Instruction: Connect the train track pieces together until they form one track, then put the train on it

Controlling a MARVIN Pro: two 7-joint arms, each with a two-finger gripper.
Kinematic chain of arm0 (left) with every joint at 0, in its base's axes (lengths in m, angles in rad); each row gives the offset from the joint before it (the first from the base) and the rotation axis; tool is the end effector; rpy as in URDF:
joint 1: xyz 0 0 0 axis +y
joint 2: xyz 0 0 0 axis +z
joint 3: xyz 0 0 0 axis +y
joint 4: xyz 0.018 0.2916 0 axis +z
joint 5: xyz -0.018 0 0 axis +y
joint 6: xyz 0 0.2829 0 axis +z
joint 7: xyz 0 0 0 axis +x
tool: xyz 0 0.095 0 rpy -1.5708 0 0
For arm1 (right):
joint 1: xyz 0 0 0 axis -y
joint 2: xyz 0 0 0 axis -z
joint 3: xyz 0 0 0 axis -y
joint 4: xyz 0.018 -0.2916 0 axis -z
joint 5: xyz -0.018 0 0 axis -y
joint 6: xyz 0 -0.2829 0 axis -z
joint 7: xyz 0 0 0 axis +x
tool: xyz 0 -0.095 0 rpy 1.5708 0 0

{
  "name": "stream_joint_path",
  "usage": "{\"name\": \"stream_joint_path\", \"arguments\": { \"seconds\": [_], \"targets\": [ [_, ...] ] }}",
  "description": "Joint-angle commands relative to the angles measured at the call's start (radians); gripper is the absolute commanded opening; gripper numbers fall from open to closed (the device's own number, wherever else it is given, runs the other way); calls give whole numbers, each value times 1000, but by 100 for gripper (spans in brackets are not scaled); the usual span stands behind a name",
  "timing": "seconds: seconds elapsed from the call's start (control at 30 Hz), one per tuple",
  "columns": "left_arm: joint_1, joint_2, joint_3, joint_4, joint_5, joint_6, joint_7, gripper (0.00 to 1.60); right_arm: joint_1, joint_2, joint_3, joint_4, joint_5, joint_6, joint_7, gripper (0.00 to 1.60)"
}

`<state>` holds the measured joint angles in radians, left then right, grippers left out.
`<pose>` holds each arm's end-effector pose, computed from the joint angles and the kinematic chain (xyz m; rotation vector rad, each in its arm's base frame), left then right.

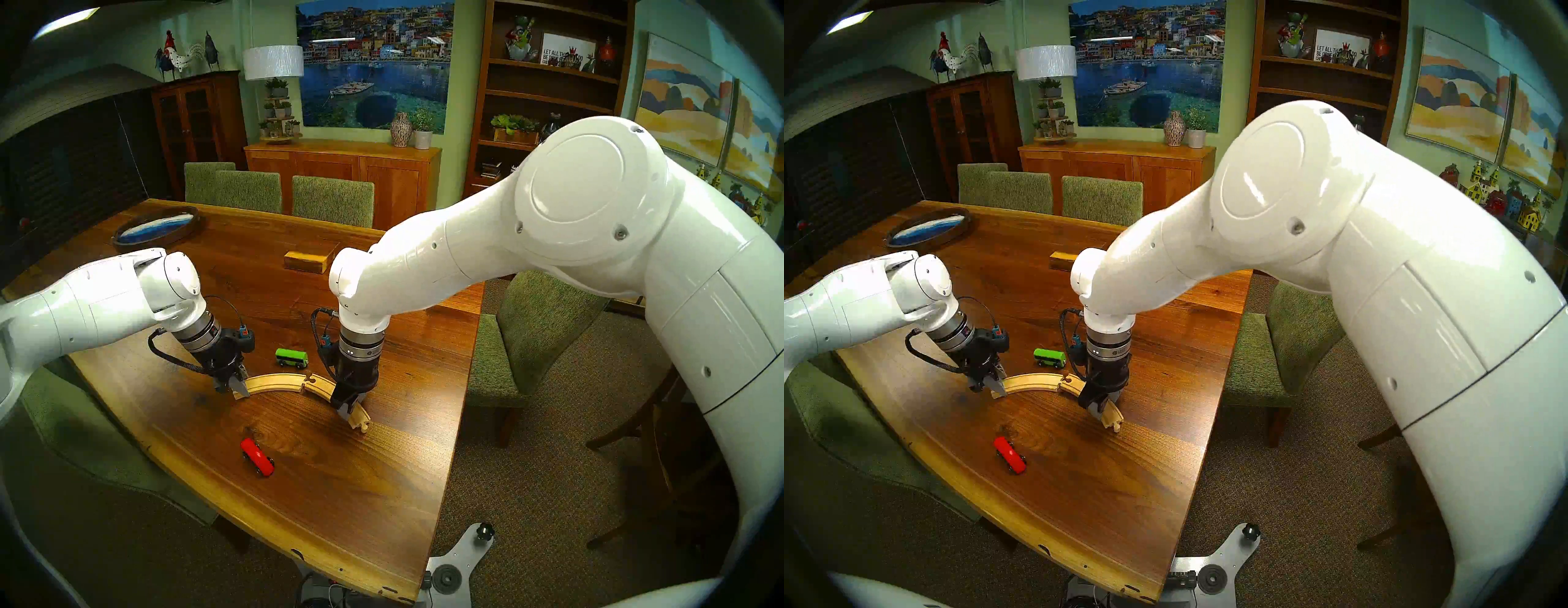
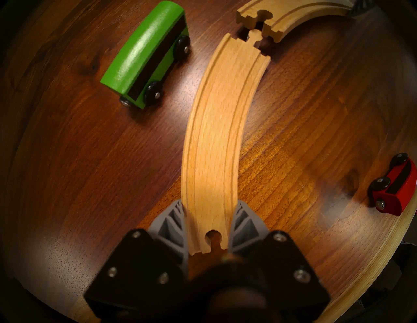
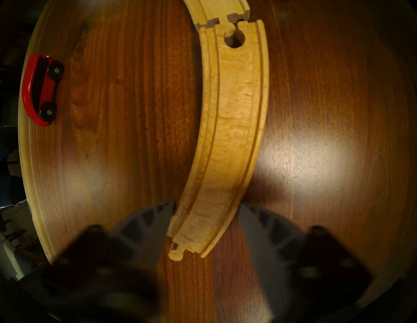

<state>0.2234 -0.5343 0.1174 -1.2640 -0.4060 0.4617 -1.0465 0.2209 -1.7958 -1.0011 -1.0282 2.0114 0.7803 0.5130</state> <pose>0.4331 0.1794 -0.2231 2.4895 -1.7398 0.2838 0.4377 0.2448 -0.2098 -2.5147 -1.5976 0.0352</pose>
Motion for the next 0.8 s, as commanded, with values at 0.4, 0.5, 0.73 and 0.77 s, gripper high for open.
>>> {"name": "stream_joint_path", "arguments": {
  "seconds": [0.4, 0.5, 0.73, 0.77],
  "targets": [
    [0, 1, -1, 3, 7, -3, 10, 0, 75, 37, 10, -54, 56, 27, -84, 0],
    [0, 1, -1, 3, 7, -2, 10, 0, 79, 37, 10, -58, 62, 28, -98, 0],
    [0, 1, -1, 3, 7, -2, 9, 0, 99, 38, 11, -63, 78, 36, -127, 0],
    [0, 1, -1, 3, 7, -2, 9, 0, 101, 38, 12, -63, 80, 38, -130, 0]
  ]
}}
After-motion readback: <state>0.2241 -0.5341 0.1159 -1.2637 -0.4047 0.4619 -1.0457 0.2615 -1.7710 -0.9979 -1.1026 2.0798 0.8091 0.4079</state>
